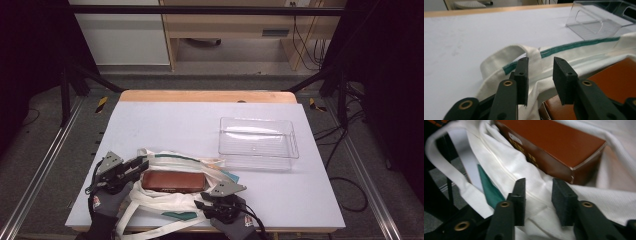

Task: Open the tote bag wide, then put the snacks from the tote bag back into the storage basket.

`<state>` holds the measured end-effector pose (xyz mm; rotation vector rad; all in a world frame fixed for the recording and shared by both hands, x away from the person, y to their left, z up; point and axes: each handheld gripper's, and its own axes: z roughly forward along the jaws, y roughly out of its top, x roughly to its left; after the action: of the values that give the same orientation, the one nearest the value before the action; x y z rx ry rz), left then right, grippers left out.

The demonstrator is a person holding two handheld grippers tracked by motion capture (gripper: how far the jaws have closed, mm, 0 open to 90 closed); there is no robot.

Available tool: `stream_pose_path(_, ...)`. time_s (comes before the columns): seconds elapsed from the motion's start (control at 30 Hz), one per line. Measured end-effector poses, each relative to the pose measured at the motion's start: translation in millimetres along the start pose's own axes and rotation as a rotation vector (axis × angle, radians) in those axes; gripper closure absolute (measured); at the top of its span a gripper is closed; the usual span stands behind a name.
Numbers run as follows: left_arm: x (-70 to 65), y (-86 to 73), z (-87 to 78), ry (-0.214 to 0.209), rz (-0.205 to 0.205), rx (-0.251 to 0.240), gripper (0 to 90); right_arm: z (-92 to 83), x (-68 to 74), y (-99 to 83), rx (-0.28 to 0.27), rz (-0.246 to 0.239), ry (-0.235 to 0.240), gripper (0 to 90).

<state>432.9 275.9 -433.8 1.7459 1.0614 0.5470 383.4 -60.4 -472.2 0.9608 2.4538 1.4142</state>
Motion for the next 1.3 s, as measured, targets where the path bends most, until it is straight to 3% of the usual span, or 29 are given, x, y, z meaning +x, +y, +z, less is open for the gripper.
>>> stream_pose_path(0.13, 0.3, 8.5, -17.3, -0.015, -0.006, -0.046, 61.3, -4.8, 2.5, 5.8, -0.03, -0.042, 0.001, 56.2)
stream_pose_path(0.27, 5.7, 10.5, -27.2, -0.008, -0.013, -0.086, 53.3, -15.0, -1.0, 15.1, -0.087, -0.059, -0.032, 45.8)
stream_pose_path(0.37, 9.7, 11.2, -30.3, 0.002, -0.025, -0.082, 47.3, -22.0, -5.9, 24.0, -0.116, -0.055, -0.045, 40.8)
stream_pose_path(0.6, 14.4, 12.5, -36.4, 0.01, -0.022, -0.097, 46.2, -23.2, -8.1, 44.9, -0.125, -0.083, -0.066, 35.2)
stream_pose_path(0.73, 17.6, 12.0, -36.8, 0.015, -0.009, -0.097, 48.9, -16.8, -6.8, 51.5, -0.097, -0.107, -0.069, 33.6)
stream_pose_path(0.8, 22.0, 10.0, -36.9, 0.038, -0.002, -0.085, 49.6, -7.4, -8.1, 55.2, -0.066, -0.118, -0.076, 32.1)
stream_pose_path(1.07, 32.5, 7.2, -39.4, 0.062, -0.024, -0.059, 39.8, 13.4, -13.1, 53.9, 0.024, -0.151, -0.088, 29.2)
stream_pose_path(1.3, 31.9, -2.6, -32.1, 0.034, -0.007, 0.034, 37.1, 17.9, -17.9, 52.0, 0.051, -0.152, -0.088, 27.3)
